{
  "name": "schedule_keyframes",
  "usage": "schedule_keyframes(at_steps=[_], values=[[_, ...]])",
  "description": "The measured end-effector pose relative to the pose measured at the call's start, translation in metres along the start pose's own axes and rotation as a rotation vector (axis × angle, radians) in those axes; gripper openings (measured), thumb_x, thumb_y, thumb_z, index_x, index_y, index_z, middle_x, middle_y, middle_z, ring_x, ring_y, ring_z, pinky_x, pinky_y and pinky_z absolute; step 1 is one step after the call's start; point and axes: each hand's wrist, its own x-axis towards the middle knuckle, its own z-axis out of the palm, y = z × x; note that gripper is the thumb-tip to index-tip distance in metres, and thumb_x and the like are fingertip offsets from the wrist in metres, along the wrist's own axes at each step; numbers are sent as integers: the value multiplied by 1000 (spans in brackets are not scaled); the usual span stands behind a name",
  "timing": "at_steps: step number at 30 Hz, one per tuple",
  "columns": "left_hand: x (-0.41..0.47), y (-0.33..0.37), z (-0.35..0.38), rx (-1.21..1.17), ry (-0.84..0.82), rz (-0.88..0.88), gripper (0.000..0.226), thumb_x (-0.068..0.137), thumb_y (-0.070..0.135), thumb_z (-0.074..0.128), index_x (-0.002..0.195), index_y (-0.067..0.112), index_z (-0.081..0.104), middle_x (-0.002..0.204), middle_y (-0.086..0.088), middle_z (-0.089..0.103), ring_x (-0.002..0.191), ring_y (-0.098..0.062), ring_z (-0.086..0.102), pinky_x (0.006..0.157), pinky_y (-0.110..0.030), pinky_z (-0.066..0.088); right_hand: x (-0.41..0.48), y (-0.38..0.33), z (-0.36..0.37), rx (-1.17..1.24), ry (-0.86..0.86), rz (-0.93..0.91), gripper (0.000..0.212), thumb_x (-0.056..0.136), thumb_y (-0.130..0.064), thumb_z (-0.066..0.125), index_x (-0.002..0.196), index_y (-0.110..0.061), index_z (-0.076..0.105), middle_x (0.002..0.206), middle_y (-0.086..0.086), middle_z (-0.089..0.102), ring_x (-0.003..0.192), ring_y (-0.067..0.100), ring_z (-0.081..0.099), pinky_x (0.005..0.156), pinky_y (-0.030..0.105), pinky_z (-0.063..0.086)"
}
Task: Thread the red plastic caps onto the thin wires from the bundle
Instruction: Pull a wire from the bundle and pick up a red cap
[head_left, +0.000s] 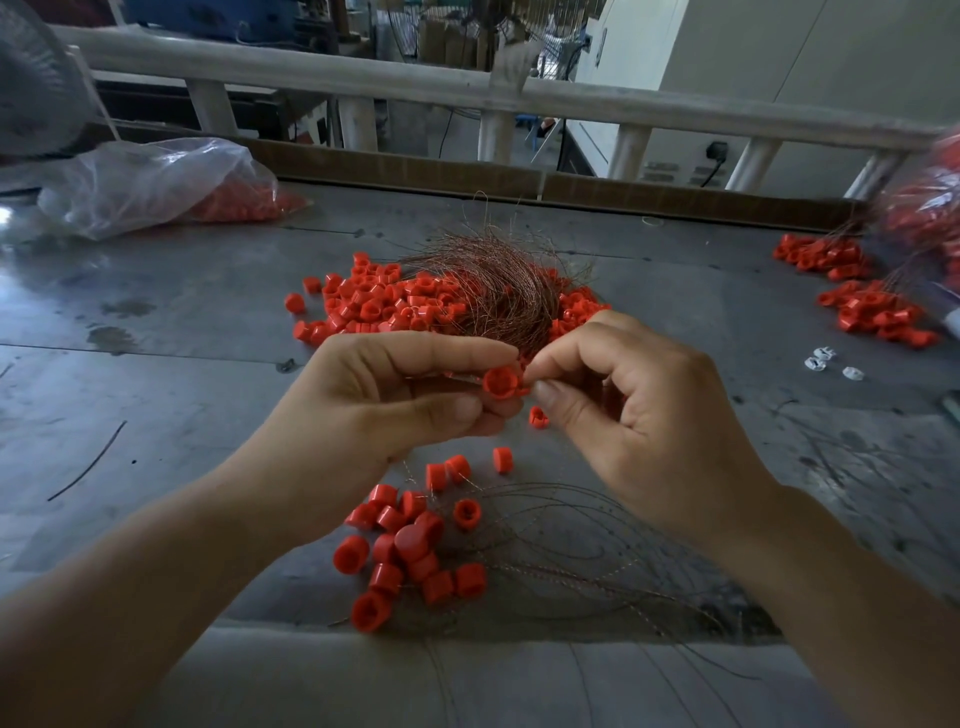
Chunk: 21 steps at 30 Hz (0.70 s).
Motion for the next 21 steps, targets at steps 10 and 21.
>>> schedule_keyframes(at_steps=[10,21], values=[[-1,-2,-1,39,-15,31,34,68,5,62,95,23,72,88,1,74,84,-13,70,71,-17,53,0,0,-1,10,-2,23,9,80,-18,58,79,-13,66,71,-12,54,65,0,50,58,5,35],[-1,-2,-1,39,-3,32,35,62,12,62,92,25,73,88,1,74,82,-14,70,70,-17,54,-1,-1,-1,12,-12,19,8,79,-16,58,78,-13,65,70,-14,53,65,-4,49,58,4,34]])
